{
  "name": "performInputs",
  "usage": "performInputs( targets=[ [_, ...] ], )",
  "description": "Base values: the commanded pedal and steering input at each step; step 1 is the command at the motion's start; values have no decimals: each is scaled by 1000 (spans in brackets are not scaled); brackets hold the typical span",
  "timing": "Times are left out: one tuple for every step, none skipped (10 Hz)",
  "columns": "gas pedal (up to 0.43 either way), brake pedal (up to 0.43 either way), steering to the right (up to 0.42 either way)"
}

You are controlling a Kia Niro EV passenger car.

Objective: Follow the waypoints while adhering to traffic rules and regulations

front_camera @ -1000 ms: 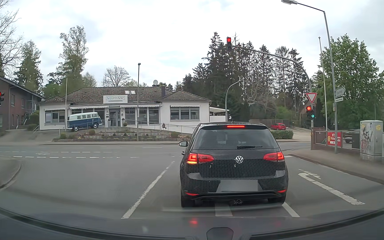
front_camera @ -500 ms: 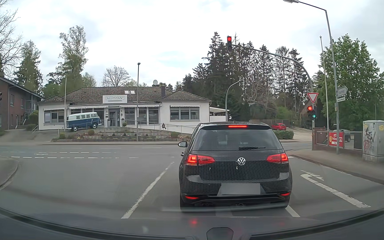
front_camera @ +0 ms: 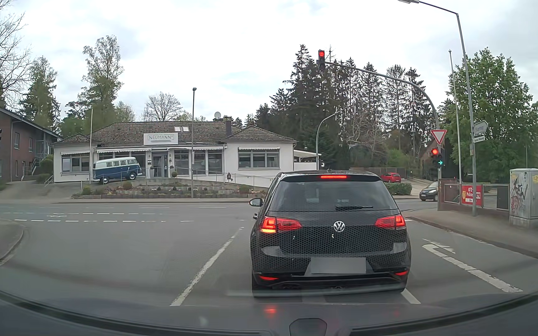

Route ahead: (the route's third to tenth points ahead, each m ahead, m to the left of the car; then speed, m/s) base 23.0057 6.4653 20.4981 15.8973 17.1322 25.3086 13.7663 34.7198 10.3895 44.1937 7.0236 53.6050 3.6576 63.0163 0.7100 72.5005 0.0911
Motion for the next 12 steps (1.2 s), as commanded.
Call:
performInputs(
  targets=[
    [0, 226, -10],
    [0, 226, -10],
    [0, 232, -10],
    [0, 238, -10],
    [0, 238, -10],
    [0, 238, -10],
    [0, 238, -10],
    [0, 238, -10],
    [0, 238, -10],
    [0, 244, -10],
    [0, 238, -10],
    [0, 238, -10]
  ],
)
